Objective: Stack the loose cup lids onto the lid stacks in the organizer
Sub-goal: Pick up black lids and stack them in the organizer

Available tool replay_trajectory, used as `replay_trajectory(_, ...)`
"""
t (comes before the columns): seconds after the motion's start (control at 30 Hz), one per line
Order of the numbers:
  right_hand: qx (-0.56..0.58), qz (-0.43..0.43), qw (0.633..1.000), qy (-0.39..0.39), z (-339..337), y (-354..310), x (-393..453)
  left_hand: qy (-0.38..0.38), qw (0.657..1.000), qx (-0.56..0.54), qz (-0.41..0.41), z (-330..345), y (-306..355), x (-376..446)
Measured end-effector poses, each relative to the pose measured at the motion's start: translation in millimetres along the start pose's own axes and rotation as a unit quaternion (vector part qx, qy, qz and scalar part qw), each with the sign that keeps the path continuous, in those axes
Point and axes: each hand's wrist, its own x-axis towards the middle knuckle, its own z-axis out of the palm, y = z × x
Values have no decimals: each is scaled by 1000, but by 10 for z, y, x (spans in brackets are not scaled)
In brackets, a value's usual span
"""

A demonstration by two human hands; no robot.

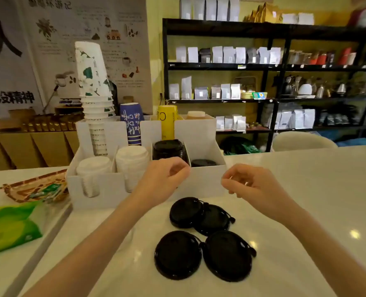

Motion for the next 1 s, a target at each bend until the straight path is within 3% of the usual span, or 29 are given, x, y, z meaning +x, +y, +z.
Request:
replay_trajectory(0.23,21,75,997,-11,155,344,-413,-165,986,24,18,423,-66,-366)
replay_trajectory(0.4,16,104,994,-8,258,528,-648,-213,971,103,26,622,14,-655)
replay_trajectory(0.57,-7,130,991,-20,324,633,-749,-213,963,163,33,779,53,-761)
replay_trajectory(0.77,-19,120,992,-17,313,620,-734,-195,973,115,47,764,65,-761)
replay_trajectory(1.0,-22,60,998,17,129,393,-485,-101,993,29,57,605,86,-580)
